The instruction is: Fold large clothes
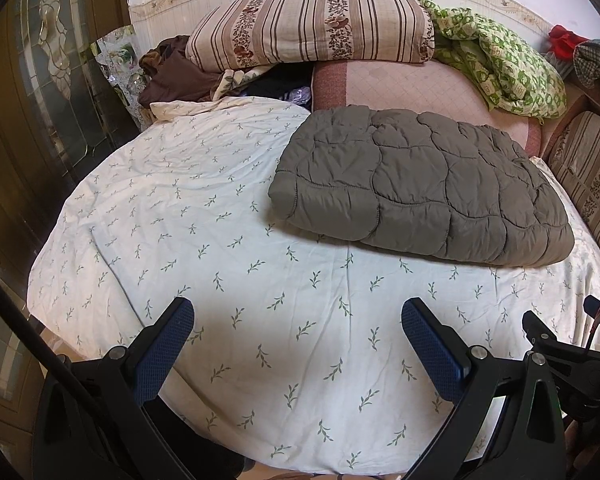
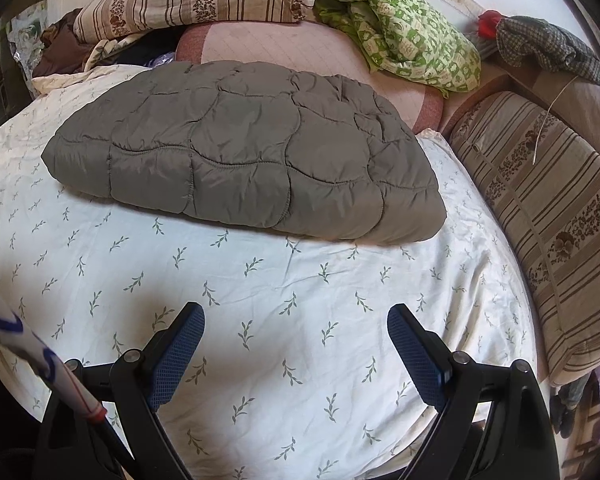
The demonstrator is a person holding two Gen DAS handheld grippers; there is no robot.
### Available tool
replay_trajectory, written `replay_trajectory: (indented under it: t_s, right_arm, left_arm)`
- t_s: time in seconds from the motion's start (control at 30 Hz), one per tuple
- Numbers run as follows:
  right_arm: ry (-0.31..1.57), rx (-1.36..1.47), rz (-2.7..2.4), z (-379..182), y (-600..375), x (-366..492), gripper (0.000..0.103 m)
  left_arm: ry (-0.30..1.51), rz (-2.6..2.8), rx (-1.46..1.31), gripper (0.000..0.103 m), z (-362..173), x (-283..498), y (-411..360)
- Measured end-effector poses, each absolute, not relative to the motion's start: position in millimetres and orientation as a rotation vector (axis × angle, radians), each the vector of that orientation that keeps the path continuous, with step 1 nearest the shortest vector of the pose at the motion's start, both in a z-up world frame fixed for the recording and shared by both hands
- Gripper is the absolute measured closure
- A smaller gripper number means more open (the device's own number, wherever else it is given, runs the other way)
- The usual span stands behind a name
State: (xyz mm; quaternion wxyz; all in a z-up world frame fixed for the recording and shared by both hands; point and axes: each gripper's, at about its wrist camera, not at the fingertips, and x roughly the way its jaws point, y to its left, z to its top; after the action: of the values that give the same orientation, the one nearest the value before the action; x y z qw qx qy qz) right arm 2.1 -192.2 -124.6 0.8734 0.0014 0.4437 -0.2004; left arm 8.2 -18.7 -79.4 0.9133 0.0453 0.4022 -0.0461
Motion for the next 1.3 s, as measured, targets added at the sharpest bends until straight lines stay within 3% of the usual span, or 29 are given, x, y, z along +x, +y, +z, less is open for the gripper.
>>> replay_trajectory:
  t_s: [1.3]
  right_arm:
    - [0.923,0.032,-0.445,-126,-211,-3,0.008]
  left_arm:
    - [0.867,-0.131,0.114,0.000,-86,8,-32]
